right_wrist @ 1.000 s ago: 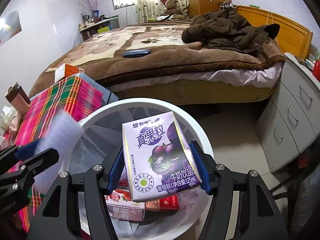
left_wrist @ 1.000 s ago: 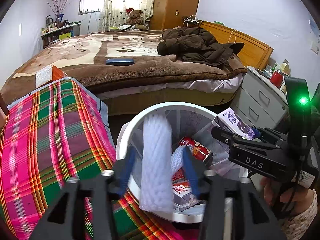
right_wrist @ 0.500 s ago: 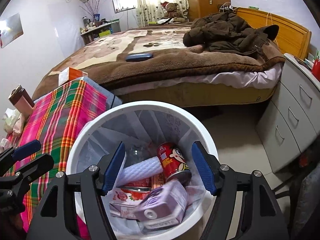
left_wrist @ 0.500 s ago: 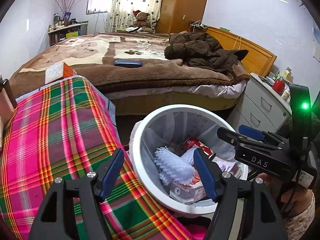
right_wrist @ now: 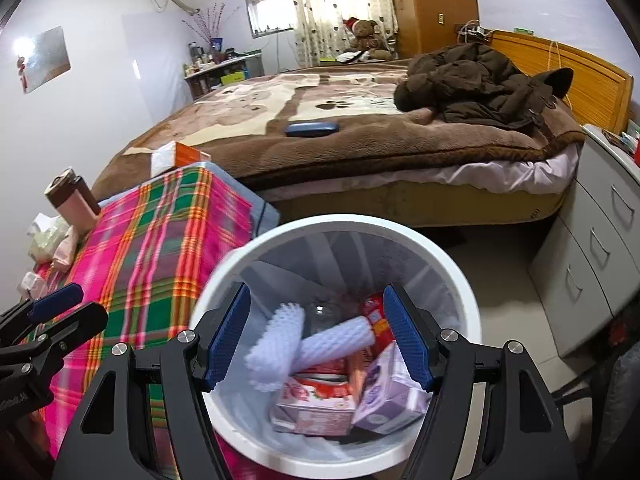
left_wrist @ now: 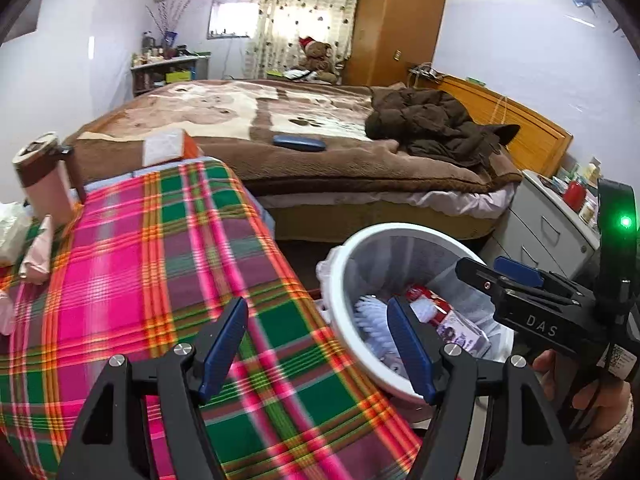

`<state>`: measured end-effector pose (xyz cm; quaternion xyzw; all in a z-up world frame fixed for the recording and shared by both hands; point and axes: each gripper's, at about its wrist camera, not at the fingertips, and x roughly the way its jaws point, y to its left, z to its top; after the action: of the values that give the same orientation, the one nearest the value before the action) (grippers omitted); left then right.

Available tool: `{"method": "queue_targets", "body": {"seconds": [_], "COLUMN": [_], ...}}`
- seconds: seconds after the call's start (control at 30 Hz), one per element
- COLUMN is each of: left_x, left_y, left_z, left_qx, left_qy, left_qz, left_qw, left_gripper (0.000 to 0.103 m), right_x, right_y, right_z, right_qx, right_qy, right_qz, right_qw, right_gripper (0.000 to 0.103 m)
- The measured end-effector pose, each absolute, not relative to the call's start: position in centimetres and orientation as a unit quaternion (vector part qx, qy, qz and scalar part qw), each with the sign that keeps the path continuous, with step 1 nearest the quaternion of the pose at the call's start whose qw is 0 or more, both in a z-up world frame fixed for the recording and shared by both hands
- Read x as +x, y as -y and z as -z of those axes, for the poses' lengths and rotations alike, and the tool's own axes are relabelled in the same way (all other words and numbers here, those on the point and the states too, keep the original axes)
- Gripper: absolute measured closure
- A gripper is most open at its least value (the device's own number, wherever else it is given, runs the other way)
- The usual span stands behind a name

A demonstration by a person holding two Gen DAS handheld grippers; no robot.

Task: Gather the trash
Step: 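Move both open tools back over the table, then grasp the white yogurt cup with the left tool while the right tool grasps the crumpled paper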

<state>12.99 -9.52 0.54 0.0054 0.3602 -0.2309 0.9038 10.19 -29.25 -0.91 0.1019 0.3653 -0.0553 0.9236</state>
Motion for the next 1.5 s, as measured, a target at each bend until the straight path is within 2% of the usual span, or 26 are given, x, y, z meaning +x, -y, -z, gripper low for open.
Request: {"method": "queue_targets", "body": {"seconds": [0.63,1.13,1.5], "left_x": [12.2,12.7,16.1], "left_y": [-1.9,-13.5,-19.1], "left_z": [-1.1,0.4,2.3], "left_qx": [-0.046,-0.097,-0.111], "left_qy": [-0.341,-0.348,-0.368], "left_qz": [0.126,-0.017,-0.069], "left_qw": [0.93,0.932,0.921], "left_gripper": [0.028,0.025,0.025], "right_x": [12.0,15.4,19.8], "right_y": [20.3,11.6,6.5], "right_z": [-0.8,0.0,1.0], "right_qx": [0.083,0.041,0.036], "right_qy": [-0.322,-0.346,-0.379], "right_qz": [-0.061,-0.139,-0.174], "right_qw": [0.941,0.927,0.908], "right_gripper": [0.032,0.032,0.032]}}
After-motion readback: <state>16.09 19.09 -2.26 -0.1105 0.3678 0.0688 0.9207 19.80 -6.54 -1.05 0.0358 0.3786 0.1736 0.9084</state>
